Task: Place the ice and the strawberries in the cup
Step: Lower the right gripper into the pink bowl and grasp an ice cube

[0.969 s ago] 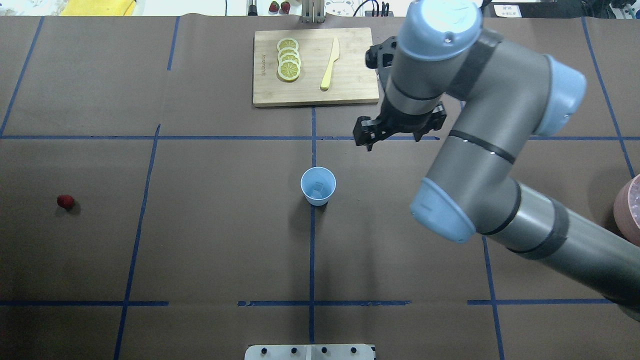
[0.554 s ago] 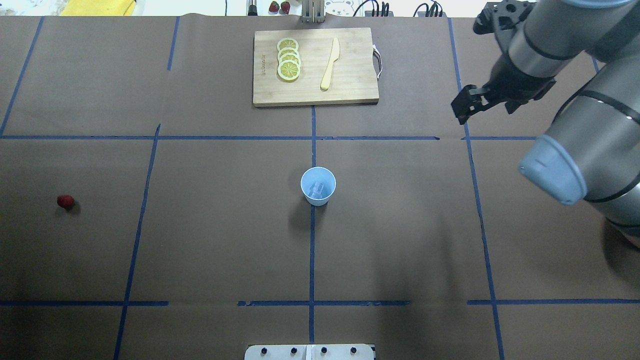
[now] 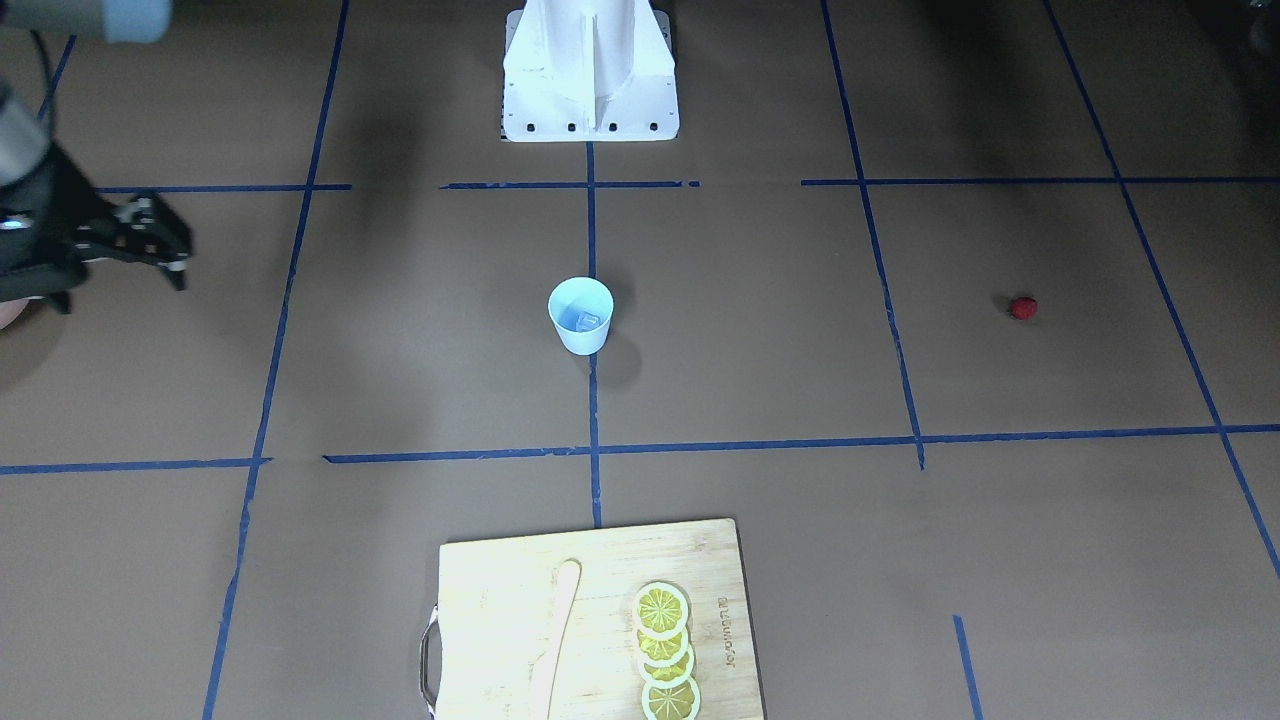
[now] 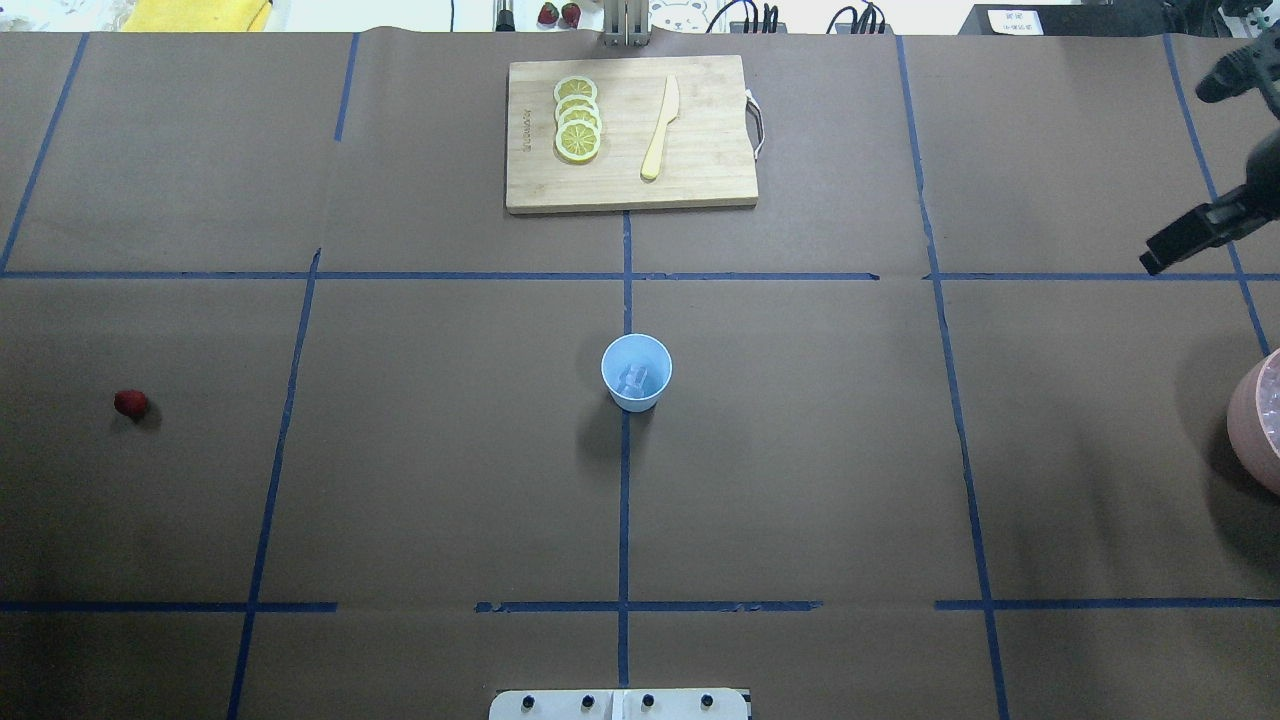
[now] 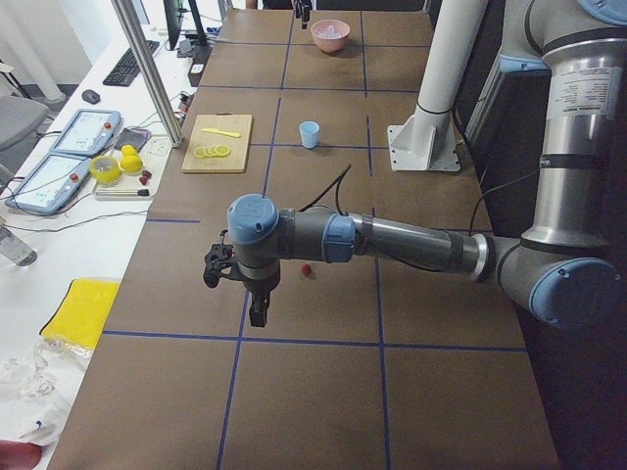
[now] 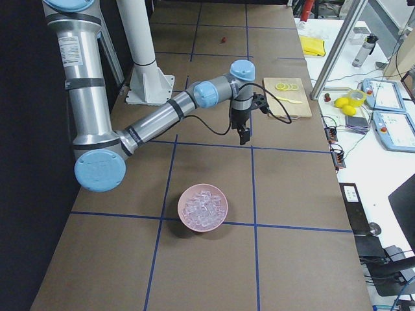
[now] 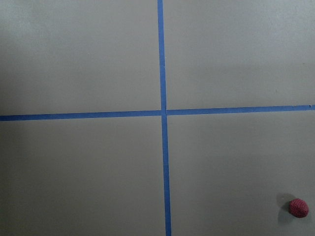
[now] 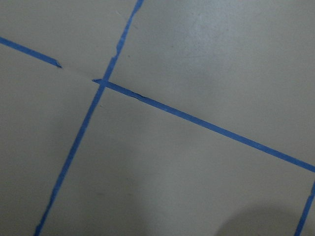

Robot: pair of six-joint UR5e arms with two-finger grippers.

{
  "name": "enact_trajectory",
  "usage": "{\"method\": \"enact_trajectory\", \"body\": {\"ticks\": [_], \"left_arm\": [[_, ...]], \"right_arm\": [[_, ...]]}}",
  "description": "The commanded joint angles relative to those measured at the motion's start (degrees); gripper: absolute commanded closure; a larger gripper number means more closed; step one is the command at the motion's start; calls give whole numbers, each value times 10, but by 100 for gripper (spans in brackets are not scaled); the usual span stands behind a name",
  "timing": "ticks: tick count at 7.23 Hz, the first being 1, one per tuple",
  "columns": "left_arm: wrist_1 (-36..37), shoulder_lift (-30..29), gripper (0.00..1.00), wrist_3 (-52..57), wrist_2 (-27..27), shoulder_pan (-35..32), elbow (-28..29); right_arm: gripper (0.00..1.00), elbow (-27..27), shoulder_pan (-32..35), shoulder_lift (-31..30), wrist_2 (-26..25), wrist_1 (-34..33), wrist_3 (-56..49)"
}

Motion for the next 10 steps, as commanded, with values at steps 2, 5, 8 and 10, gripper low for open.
{"method": "enact_trajectory", "body": {"ticks": [2, 5, 8, 10], "left_arm": [[1, 2, 0, -9, 0, -2, -11], [0, 20, 0, -25, 0, -2, -36], [1, 20, 0, -35, -1, -2, -47], [1, 22, 0, -35, -1, -2, -55]], "right_arm": [[0, -11, 52, -130, 6, 97, -113], [0, -26, 85, -182, 6, 100, -199], [1, -111, 87, -227, 8, 258, -190], [1, -141, 86, -225, 8, 265, -192]]}}
